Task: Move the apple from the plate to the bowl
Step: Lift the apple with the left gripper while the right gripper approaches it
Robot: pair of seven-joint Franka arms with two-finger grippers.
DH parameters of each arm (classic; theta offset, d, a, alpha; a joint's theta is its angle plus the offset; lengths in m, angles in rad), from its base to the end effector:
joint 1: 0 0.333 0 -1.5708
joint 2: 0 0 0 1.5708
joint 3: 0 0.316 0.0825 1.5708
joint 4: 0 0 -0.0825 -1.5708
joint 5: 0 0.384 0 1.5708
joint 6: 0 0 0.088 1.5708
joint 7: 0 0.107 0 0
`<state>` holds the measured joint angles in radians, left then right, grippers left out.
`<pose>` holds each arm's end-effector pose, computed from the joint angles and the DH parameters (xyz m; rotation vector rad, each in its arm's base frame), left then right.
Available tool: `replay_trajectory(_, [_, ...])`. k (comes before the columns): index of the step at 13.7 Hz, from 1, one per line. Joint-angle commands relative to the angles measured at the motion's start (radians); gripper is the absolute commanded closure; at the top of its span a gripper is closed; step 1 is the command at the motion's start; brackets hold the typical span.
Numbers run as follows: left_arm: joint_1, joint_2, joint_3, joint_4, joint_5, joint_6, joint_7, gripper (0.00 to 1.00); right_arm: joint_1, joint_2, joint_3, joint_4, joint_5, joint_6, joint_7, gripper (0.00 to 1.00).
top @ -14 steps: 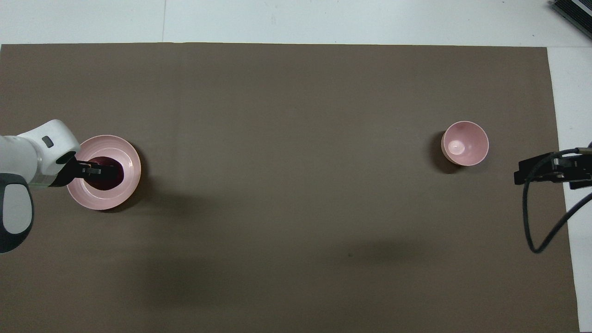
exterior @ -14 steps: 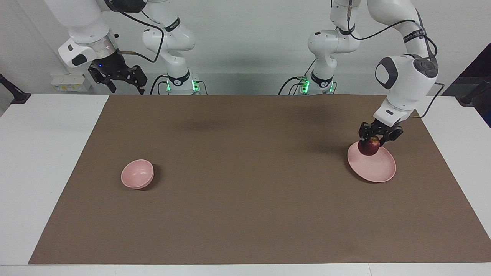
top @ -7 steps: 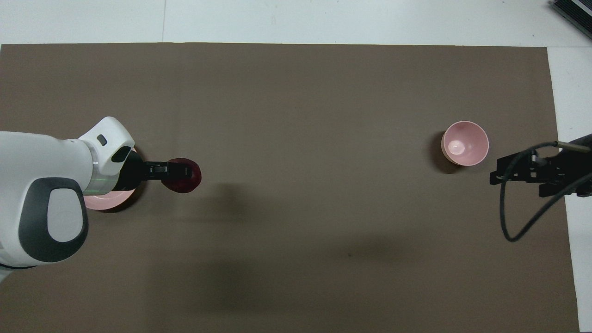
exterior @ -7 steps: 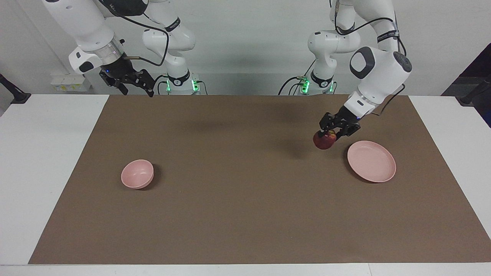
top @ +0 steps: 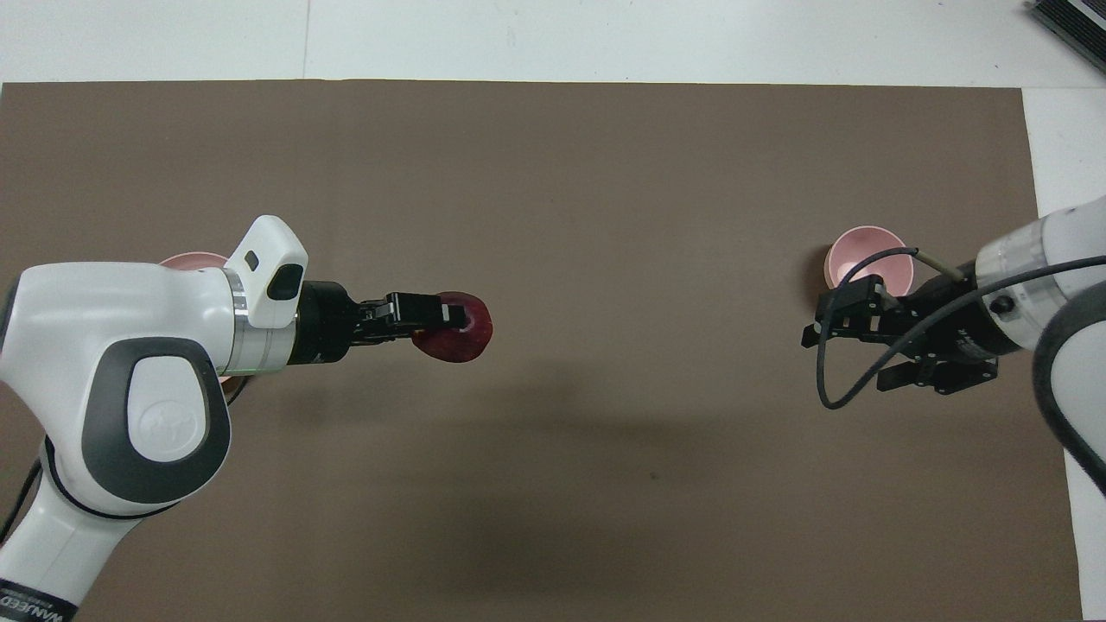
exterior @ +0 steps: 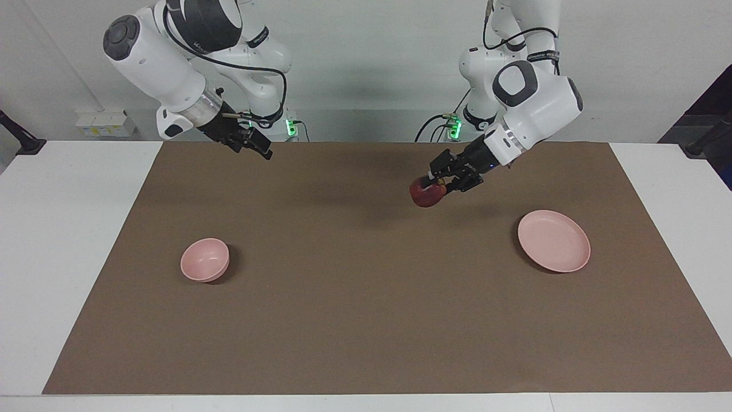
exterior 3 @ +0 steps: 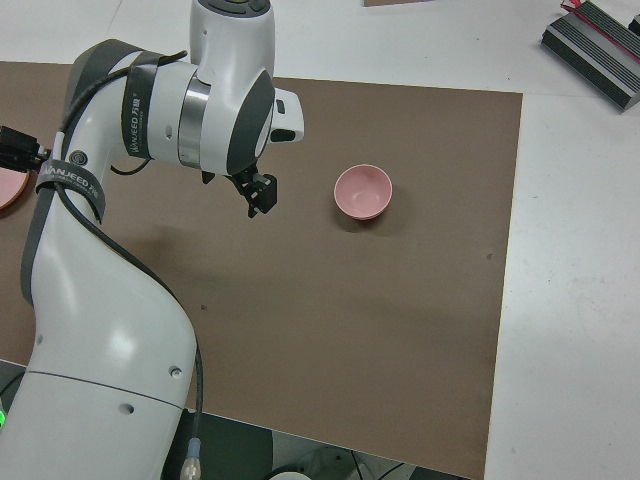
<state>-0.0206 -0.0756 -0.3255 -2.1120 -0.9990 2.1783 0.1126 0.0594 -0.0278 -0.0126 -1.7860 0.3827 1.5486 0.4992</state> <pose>0.5049 -0.2188 0.4746 2.3047 0.0976 0.0417 0.5291 0.0654 0.5455 -2.7158 0.6711 0.4299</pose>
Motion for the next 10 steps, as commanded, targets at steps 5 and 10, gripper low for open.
replay_trajectory(5, [0.002,-0.007,-0.035,0.015,-0.271,0.021,0.016,1.00,0.046,0.071,0.000,-0.078,0.301,0.132,0.249,0.00])
replay_trajectory(10, [0.001,-0.018,-0.131,0.000,-0.398,0.162,0.025,1.00,0.140,0.075,0.000,-0.151,0.541,0.345,0.481,0.00])
